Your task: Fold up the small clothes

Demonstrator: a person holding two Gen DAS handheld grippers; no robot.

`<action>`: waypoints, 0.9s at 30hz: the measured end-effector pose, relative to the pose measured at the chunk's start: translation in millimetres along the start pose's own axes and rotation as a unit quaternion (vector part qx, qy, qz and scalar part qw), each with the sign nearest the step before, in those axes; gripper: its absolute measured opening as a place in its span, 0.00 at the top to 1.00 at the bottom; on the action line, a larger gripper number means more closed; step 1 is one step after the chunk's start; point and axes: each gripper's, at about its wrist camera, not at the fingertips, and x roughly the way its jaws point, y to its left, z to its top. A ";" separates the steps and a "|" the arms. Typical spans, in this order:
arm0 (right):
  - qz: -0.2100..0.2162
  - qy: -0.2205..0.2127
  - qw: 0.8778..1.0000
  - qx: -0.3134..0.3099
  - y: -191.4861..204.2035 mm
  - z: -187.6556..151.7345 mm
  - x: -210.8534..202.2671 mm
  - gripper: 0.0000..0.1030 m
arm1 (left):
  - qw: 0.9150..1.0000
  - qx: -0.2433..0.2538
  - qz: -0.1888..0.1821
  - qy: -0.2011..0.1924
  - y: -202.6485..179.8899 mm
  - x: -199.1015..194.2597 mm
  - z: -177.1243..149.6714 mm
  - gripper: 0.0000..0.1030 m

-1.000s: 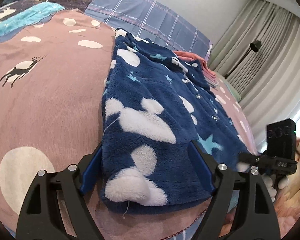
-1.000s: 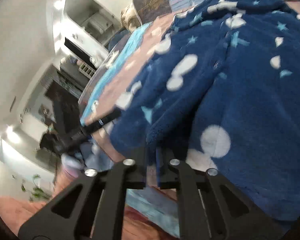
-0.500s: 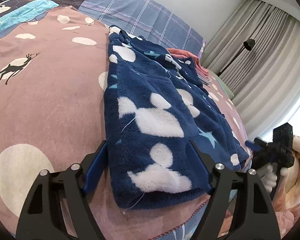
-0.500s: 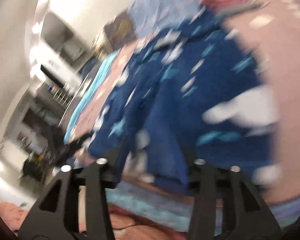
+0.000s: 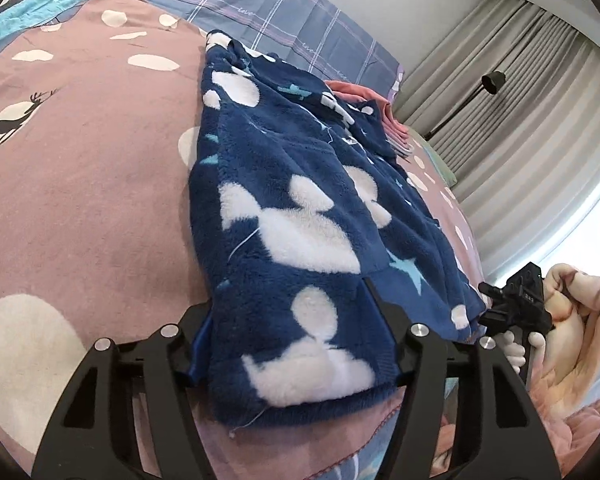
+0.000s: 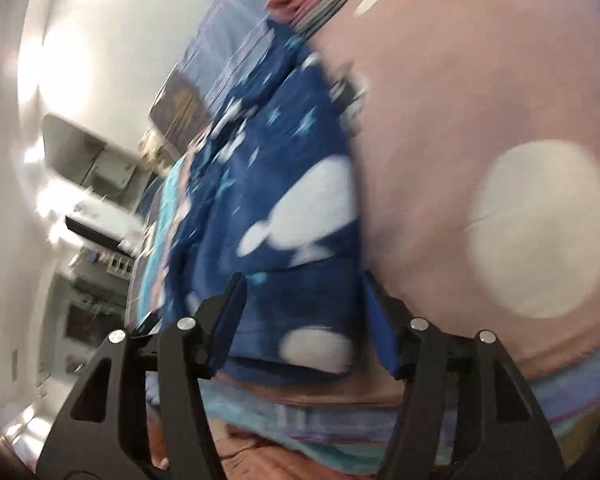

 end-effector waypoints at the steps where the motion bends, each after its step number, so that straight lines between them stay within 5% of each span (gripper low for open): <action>1: -0.004 0.006 1.000 -0.009 5.1 -0.1 1.8 0.42 | 1.000 0.002 0.001 0.001 -1.9 -0.5 -1.6 0.37; 8: 0.018 0.021 1.000 -0.004 0.2 4.4 7.5 0.42 | 1.000 -0.007 -0.014 0.001 -0.6 4.8 3.0 0.37; 10: 0.034 0.022 0.999 0.002 -0.4 7.8 11.5 0.42 | 1.000 -0.003 -0.009 0.004 -3.2 13.5 6.2 0.69; 12: 0.022 0.030 0.999 -0.011 6.8 6.9 17.4 0.62 | 1.000 -0.013 -0.011 0.014 -2.7 20.4 6.5 0.83; 13: 0.021 0.036 0.999 -0.011 8.4 4.8 19.7 0.82 | 1.000 -0.008 -0.006 0.007 -5.1 18.9 5.7 0.85; 18: 0.033 -0.010 0.999 -0.024 20.0 2.2 -5.8 0.88 | 0.999 0.024 0.015 -0.028 -23.7 -2.6 6.9 0.90; 27: 0.124 -0.074 0.986 -0.085 78.6 -0.9 -74.7 0.89 | 0.986 0.083 -0.041 -0.137 -85.2 -91.9 16.6 0.92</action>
